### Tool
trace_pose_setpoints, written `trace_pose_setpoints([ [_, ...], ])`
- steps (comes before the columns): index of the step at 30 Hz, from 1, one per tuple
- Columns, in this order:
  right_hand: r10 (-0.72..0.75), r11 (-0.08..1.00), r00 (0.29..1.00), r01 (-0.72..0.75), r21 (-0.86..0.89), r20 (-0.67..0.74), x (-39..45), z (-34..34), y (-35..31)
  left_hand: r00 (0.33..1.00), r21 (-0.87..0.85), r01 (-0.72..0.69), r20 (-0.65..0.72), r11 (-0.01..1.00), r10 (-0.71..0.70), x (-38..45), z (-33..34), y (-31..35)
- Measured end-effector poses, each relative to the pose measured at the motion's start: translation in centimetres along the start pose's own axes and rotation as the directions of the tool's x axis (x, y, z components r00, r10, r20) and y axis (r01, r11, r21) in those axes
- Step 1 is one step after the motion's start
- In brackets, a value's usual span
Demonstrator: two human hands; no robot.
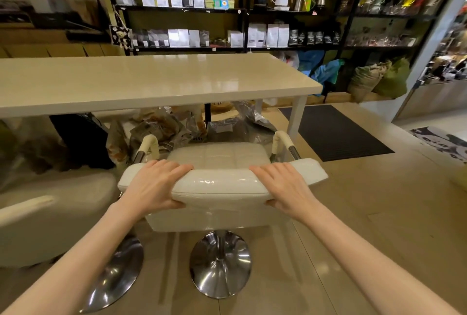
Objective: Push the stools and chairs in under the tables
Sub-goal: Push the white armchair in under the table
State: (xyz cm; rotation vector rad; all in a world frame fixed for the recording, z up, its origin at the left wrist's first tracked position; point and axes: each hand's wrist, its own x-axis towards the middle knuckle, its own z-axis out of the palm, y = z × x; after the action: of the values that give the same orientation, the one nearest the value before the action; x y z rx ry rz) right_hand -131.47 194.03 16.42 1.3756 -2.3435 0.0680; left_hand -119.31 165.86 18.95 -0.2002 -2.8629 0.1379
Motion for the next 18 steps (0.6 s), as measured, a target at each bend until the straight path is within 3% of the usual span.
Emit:
trace_pose_setpoints([
  [18, -0.055, 0.998, 0.997, 0.055, 0.007, 0.056, 2.5, 0.7, 4.1, 1.000, 0.008, 0.001, -0.020, 1.000, -0.001, 2.6, 1.8, -0.5],
])
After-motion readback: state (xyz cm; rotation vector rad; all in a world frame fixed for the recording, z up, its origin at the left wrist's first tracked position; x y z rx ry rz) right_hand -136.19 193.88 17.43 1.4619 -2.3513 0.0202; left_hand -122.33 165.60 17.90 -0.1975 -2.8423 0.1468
